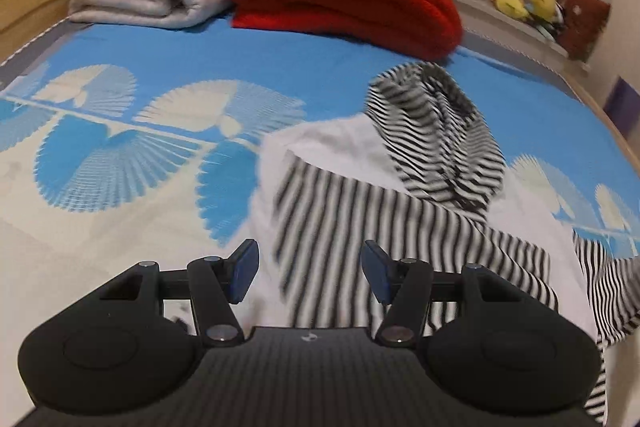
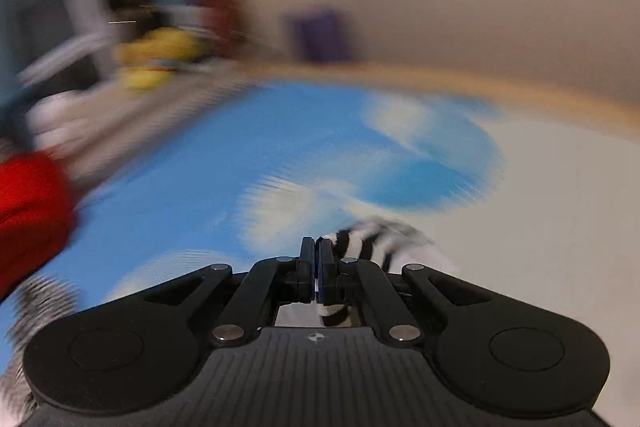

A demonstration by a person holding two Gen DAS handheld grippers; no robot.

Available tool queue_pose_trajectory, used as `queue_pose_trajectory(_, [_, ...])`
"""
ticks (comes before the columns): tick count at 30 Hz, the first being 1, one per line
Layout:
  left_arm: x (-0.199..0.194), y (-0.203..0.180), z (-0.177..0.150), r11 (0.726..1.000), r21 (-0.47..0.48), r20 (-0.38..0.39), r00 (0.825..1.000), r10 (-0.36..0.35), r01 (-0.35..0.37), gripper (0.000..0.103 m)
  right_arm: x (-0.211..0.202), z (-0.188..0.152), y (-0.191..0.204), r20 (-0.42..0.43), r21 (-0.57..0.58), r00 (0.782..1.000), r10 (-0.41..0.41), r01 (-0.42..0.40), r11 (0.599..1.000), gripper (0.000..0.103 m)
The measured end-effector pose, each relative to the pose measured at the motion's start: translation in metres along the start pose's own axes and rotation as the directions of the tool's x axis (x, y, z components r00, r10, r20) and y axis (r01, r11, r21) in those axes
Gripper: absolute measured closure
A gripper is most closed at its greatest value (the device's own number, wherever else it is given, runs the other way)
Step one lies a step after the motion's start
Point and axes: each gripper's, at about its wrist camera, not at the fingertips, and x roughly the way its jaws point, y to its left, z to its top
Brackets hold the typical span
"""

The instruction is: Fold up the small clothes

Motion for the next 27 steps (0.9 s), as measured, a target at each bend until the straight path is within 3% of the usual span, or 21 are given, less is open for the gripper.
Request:
queue_pose_trajectory(2, [-0.003,0.016,0.007,0.999,-0.041,0.004,1.0,0.0,0.0,0.041,-0.036,-0.014,0.071,0.024,-0.137,0.974,0.225,-0.219,0.966,0.102])
queue_pose_trajectory(4, [-0.005,0.029,0.013,0.997,-0.08,0.001,1.0,-0.004,0.004,0.041,-0.065,-0.039,0.126,-0.061,-0.178,0.894,0.444,-0.448,0.876,0.102])
queue_pose_trajectory(6, [-0.006,0.042,0.018,0.994,-0.11,-0.001,1.0,-0.013,0.012,0.041,-0.085,-0.077,0.173,-0.255,-0.072,0.719,0.647,-0.681,0.729,0.102])
queue_pose_trajectory(7, [-0.006,0.048,0.02,0.992,-0.124,-0.006,1.0,-0.011,0.01,0.04,-0.089,-0.097,0.19,-0.363,-0.018,0.634,0.682,-0.737,0.676,0.101])
queue_pose_trajectory(8, [-0.005,0.053,0.02,0.991,-0.136,-0.013,1.0,-0.009,0.007,0.04,-0.093,-0.12,0.207,-0.485,0.012,0.565,0.668,-0.759,0.651,0.101])
queue_pose_trajectory(9, [-0.004,0.056,0.02,0.989,-0.145,-0.022,1.0,-0.01,0.007,0.04,-0.098,-0.139,0.217,-0.574,0.009,0.548,0.609,-0.739,0.673,0.1])
queue_pose_trajectory(11, [0.0,0.061,0.019,0.987,-0.161,-0.047,0.999,-0.021,0.014,0.04,-0.101,-0.158,0.218,-0.678,-0.008,0.563,0.473,-0.649,0.761,0.093])
queue_pose_trajectory(13, [0.005,0.063,0.016,0.983,-0.181,-0.07,0.997,-0.039,0.026,0.04,-0.098,-0.156,0.201,-0.681,0.075,0.578,0.449,-0.555,0.828,0.091])
queue_pose_trajectory(16, [0.015,0.061,0.012,0.979,-0.199,-0.103,0.993,-0.064,0.042,0.042,-0.088,-0.147,0.168,-0.626,0.173,0.631,0.459,-0.461,0.87,0.086])
queue_pose_trajectory(18, [0.023,0.059,0.007,0.97,-0.231,-0.13,0.986,-0.107,0.075,0.042,-0.08,-0.146,0.153,-0.615,0.151,0.679,0.401,-0.398,0.905,0.082])
queue_pose_trajectory(19, [0.026,0.057,0.004,0.966,-0.244,-0.141,0.983,-0.121,0.084,0.042,-0.072,-0.146,0.146,-0.627,0.147,0.692,0.358,-0.346,0.927,0.081])
queue_pose_trajectory(22, [0.033,0.043,0.001,0.965,-0.243,-0.141,0.981,-0.135,0.098,0.042,-0.049,-0.145,0.132,-0.649,0.154,0.684,0.333,-0.31,0.938,0.081])
queue_pose_trajectory(25, [0.036,0.019,0.002,0.975,-0.189,-0.124,0.983,-0.138,0.114,0.041,-0.033,-0.143,0.121,-0.648,0.128,0.713,0.266,-0.242,0.962,0.081])
queue_pose_trajectory(27, [0.041,-0.002,0.0,0.985,-0.13,-0.123,0.984,-0.13,0.114,0.037,-0.025,-0.148,0.112,-0.671,0.133,0.705,0.229,-0.189,0.973,0.081])
